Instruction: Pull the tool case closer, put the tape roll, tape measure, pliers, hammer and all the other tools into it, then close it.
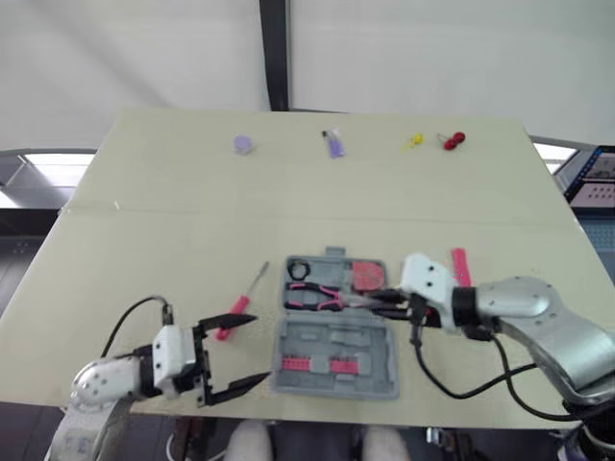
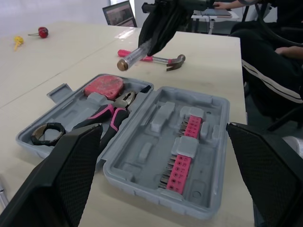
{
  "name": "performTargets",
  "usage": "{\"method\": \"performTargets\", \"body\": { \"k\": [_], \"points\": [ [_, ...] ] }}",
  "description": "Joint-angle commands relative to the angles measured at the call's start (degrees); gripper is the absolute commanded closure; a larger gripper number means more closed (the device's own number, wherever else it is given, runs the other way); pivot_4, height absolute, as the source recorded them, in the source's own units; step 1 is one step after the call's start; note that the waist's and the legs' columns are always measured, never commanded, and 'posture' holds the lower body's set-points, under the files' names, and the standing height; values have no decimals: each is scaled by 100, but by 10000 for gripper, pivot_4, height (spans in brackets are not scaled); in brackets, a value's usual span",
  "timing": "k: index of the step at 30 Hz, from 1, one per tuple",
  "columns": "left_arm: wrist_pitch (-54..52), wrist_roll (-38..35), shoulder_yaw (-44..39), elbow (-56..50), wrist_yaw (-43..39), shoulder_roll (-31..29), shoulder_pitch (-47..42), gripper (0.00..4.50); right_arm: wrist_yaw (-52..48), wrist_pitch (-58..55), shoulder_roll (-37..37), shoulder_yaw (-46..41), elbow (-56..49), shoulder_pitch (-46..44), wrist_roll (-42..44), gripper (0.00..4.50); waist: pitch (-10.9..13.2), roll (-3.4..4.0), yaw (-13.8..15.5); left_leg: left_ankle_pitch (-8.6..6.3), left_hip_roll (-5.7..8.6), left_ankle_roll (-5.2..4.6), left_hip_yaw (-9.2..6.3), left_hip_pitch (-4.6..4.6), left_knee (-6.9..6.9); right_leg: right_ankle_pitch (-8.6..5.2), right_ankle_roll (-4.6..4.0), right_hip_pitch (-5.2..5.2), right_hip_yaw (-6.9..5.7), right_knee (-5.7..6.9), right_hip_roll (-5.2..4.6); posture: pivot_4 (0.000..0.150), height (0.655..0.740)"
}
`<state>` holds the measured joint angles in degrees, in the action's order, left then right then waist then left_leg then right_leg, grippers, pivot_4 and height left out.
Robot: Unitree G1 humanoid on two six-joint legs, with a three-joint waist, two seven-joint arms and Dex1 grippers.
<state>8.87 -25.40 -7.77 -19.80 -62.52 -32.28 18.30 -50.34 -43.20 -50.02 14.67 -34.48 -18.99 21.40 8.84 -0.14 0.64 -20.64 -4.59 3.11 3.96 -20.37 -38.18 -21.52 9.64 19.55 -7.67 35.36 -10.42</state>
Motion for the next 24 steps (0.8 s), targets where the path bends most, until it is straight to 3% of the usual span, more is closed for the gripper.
{"method": "performTargets", "body": {
  "k": [1,10,24],
  "points": [
    [398,2,-185,-251,264,198,304,0,104,-547,89,732,-358,-431,-321,44664,0,0,42,0,0,0,0,0,0,0,0,1,0,0,0,1500,7400],
    [747,93,-256,-52,694,585,965,0,216,-1234,746,2021,58,-1704,-923,44664,-1,-2,-31,0,0,1,1,0,8,0,0,9,-4,4,2,1500,7400],
    [873,349,0,-54,1198,804,1145,0,213,-1075,1318,2587,842,-1900,-1488,44664,-2,-4,-90,0,-1,1,2,0,9,0,0,12,-5,7,2,1500,7400]
  ]
}}
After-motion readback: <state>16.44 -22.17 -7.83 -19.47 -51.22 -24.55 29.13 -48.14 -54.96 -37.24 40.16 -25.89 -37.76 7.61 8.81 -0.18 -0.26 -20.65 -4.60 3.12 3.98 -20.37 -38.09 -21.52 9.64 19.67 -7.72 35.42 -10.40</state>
